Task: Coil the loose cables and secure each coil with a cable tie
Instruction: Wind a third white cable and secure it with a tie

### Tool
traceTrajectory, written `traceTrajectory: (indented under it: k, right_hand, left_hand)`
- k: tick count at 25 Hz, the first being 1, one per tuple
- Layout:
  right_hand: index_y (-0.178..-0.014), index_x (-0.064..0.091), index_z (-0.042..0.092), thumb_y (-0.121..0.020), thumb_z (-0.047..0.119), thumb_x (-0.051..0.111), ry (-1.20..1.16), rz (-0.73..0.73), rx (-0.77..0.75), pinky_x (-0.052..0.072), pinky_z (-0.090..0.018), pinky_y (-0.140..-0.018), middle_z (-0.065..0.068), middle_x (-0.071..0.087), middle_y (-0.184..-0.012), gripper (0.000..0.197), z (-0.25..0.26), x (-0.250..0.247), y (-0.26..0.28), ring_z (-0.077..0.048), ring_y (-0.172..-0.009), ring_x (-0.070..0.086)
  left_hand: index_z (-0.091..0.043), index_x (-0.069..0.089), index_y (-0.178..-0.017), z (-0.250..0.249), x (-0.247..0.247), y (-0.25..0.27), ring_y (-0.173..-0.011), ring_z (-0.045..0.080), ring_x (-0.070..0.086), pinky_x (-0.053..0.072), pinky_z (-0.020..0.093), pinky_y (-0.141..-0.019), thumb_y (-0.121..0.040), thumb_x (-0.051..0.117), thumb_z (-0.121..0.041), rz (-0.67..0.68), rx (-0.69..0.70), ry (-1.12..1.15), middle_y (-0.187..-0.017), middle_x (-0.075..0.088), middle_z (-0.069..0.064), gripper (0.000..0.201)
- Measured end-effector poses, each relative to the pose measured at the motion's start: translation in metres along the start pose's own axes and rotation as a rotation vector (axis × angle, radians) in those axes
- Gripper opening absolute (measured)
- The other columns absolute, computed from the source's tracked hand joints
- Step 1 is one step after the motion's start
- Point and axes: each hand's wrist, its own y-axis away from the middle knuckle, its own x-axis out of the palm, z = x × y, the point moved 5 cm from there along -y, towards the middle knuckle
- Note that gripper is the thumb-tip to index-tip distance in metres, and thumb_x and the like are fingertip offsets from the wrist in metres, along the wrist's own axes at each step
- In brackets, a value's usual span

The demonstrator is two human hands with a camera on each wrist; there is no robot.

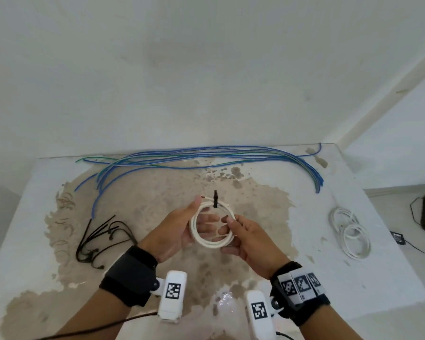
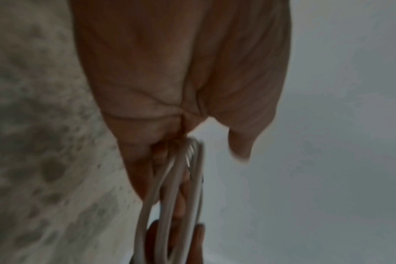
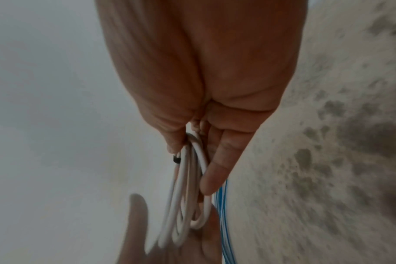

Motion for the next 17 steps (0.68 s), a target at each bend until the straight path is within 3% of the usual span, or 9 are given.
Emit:
traceTrajectory:
  k: [2,6,10,13,15,17]
  right_hand:
    - [-0.119,0.062,0.005,-0.093,0.034,0.059,-0.138,-0.018,0.004,0.062,-0.027,-0.066,-0.003,0.069,-0.087,0.039,0.006,-0.024,0.005,-0.018,-0.074,0.071]
    - [-0.117,0.067,0.006,-0.093,0.028,0.058,-0.447,0.033,0.028,0.063,-0.032,-0.071,-0.008,0.074,-0.093,0.034,0.014,-0.063,0.025,-0.022,-0.083,0.075]
    - [-0.116,0.064,0.008,-0.095,0.019,0.056,-0.556,0.072,-0.013,0.061,-0.032,-0.077,-0.004,0.072,-0.089,0.025,0.019,-0.121,0.047,-0.021,-0.086,0.075]
    - [-0.114,0.066,0.008,-0.098,0.021,0.054,-0.651,0.053,-0.038,0.06,-0.034,-0.079,-0.003,0.068,-0.087,0.024,0.015,-0.171,0.065,-0.022,-0.085,0.073]
    - [-0.116,0.064,0.008,-0.103,0.022,0.051,-0.463,-0.015,-0.074,0.057,-0.033,-0.082,-0.001,0.066,-0.084,0.023,0.004,-0.215,0.076,-0.019,-0.086,0.069]
    - [-0.111,0.065,0.013,-0.106,0.024,0.05,0.074,-0.174,-0.136,0.053,-0.032,-0.082,0.005,0.066,-0.082,0.019,-0.009,-0.268,0.089,-0.012,-0.083,0.063]
  left_hand:
    - [0.0,0.061,-0.12,0.01,0.019,0.0,-0.08,0.023,0.069,0.061,0.037,-0.082,-0.09,0.057,-0.034,0.085,-0.003,0.095,-0.091,0.07,0.011,0.045]
    - [-0.004,0.055,-0.106,0.021,0.074,-0.017,-0.064,0.015,0.058,0.056,0.028,-0.071,-0.093,0.051,-0.03,0.001,0.154,0.124,-0.065,0.051,-0.002,0.03]
    - [-0.008,0.054,-0.099,0.044,0.137,-0.039,-0.057,0.013,0.05,0.054,0.026,-0.063,-0.101,0.042,-0.029,0.017,0.152,0.259,-0.063,0.042,-0.003,0.024]
    - [-0.009,0.06,-0.101,0.078,0.177,-0.059,-0.067,0.017,0.058,0.057,0.031,-0.072,-0.101,0.046,-0.033,0.049,0.041,0.216,-0.073,0.055,0.002,0.028]
    - [-0.011,0.066,-0.113,0.106,0.19,-0.073,-0.087,0.022,0.065,0.055,0.038,-0.088,-0.104,0.045,-0.038,0.014,-0.084,-0.046,-0.097,0.069,0.004,0.035]
    - [-0.015,0.064,-0.123,0.132,0.195,-0.082,-0.099,0.024,0.064,0.051,0.039,-0.093,-0.105,0.043,-0.042,-0.024,-0.208,-0.327,-0.117,0.071,0.002,0.039]
